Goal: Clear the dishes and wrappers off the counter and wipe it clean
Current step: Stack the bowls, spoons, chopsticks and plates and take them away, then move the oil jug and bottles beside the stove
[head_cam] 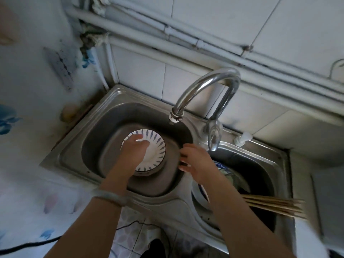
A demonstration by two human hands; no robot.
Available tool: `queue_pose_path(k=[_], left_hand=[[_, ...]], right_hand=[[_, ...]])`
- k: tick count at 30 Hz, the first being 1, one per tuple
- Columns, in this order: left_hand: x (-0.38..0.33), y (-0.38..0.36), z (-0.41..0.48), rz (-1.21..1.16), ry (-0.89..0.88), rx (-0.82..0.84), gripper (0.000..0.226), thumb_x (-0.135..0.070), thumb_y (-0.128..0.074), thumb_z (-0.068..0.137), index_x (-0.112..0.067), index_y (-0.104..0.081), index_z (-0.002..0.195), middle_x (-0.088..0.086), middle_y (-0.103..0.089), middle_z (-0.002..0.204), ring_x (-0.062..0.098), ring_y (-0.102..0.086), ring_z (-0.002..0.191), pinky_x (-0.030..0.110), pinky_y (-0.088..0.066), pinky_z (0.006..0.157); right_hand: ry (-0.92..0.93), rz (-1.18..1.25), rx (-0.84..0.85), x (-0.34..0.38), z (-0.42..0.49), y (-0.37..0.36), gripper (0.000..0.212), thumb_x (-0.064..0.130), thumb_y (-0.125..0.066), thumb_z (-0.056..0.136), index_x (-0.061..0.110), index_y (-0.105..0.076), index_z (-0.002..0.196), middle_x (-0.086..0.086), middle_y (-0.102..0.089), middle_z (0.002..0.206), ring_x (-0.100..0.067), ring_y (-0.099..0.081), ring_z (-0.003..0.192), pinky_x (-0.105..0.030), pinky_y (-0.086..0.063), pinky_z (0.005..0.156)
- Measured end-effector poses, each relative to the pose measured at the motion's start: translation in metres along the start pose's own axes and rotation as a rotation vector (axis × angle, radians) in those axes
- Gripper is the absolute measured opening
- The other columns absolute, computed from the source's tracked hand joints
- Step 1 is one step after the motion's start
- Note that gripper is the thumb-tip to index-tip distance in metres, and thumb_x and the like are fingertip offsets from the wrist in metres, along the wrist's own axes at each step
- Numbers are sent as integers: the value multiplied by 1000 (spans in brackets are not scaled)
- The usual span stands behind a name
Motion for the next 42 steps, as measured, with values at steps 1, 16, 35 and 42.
queue_pose_path(k=[1,16,35,42], left_hand=[[-5,-5,-6,-32,-29,41,38,-30,-58,91,-29,-56,128,1,-60,126,22,-57,109,31,-48,78],[-61,-104,-149,7,-253,429,25,-26,-61,93,-23,-58,118,5,-68,108,18,-66,100,34,-52,88],[-12,-323,-449,108,-413,887,13,-17,-59,96,-18,-64,108,9,-69,98,24,-68,89,37,-52,82],[14,-390,-558,212,-460,1123,14,-17,-61,94,-18,-63,108,10,-69,101,26,-67,92,39,-53,84]], right_hand=[[5,33,7,-2,-4,7,24,5,-51,92,8,-60,114,-23,-61,106,-32,-60,105,-43,-51,92],[233,271,-131,-23,-116,147,16,13,-56,92,22,-63,104,-13,-64,113,-28,-60,112,-44,-52,93],[370,535,-559,-225,-342,392,27,19,-60,90,18,-62,117,-6,-64,103,-23,-62,97,-35,-57,77],[422,686,-773,-299,-437,453,29,15,-58,90,14,-61,119,-11,-63,114,-27,-62,104,-39,-56,78]])
Point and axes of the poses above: each hand's wrist, its own z-axis towards the middle knuckle, its own y-axis out of the back of the hand, x = y × z, the point moved 5 cm from there along z, towards the middle knuckle
